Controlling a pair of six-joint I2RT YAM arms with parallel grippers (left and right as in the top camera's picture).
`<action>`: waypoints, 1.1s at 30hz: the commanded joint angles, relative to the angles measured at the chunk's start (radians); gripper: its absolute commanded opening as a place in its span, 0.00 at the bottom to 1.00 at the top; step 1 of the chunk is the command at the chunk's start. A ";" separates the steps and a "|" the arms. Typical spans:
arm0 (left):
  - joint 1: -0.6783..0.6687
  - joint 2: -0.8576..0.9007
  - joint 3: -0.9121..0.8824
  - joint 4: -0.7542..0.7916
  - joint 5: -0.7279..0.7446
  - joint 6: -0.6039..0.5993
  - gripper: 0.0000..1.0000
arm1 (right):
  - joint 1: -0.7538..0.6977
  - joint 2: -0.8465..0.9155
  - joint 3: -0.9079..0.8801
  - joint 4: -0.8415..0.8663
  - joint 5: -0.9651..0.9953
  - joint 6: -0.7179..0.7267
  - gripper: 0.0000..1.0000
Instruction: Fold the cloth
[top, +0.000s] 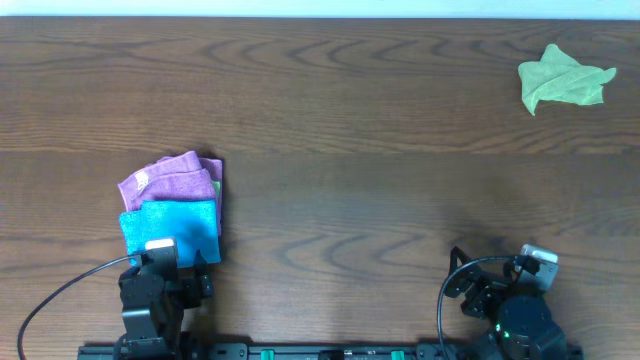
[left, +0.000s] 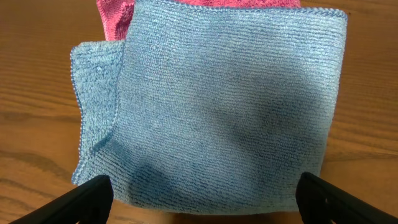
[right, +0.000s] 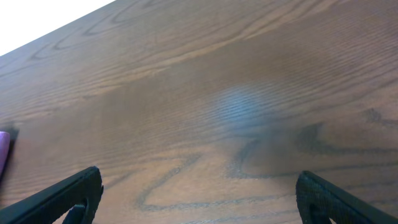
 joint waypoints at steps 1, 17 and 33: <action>0.003 -0.007 -0.037 -0.033 -0.018 -0.018 0.95 | -0.008 -0.010 0.000 -0.002 0.013 0.015 0.99; 0.003 -0.007 -0.037 -0.033 -0.018 -0.019 0.95 | -0.429 -0.010 -0.105 0.176 -0.285 -0.602 0.99; 0.003 -0.007 -0.037 -0.033 -0.018 -0.018 0.95 | -0.559 -0.101 -0.352 0.285 -0.439 -0.702 0.99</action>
